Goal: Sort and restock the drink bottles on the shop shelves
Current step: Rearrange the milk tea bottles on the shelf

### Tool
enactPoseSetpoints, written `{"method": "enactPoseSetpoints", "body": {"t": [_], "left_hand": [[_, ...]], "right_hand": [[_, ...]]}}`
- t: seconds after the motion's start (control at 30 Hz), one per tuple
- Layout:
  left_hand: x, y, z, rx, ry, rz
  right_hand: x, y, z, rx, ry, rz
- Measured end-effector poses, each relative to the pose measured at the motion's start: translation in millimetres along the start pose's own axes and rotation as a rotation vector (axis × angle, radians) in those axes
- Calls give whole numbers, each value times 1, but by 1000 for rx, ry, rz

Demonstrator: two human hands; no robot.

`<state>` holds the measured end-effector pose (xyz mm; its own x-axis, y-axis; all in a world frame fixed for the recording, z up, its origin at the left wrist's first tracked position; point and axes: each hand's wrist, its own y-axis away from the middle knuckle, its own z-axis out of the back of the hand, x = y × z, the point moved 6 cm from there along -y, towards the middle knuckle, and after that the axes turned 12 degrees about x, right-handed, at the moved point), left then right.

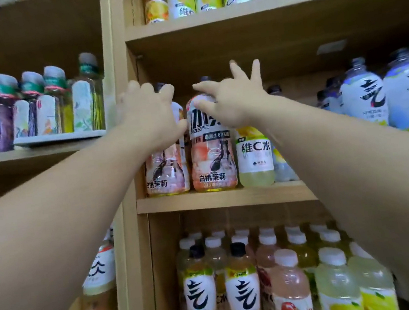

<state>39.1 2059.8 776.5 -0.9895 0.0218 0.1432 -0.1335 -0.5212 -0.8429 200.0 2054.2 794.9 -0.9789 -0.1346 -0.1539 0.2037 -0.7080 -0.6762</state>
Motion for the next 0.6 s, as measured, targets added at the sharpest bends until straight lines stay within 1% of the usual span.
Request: {"method": "enactPoseSetpoints", "body": {"t": [0.03,0.1,0.2,0.33,0.43,0.53,0.6], "left_hand": [[3,-1,-5,40,-45,0],[6,-1,-14,72,-58,-15],[11,3,-12,27,36,-46],[18,10,-5,-29,190,-91],[18,24,5,-138,301,-132],[17,47,16,-299,476,-192],[16,59,15,-356,593,-234]], "right_hand": [[2,0,-3,15,11,6],[4,1,-7,-11,26,5],[4,10,-5,-105,2,15],[2,27,5,-227,-16,77],[2,50,12,-320,-40,140],[4,76,14,-414,-184,260],[6,91,13,-460,-255,309]]}}
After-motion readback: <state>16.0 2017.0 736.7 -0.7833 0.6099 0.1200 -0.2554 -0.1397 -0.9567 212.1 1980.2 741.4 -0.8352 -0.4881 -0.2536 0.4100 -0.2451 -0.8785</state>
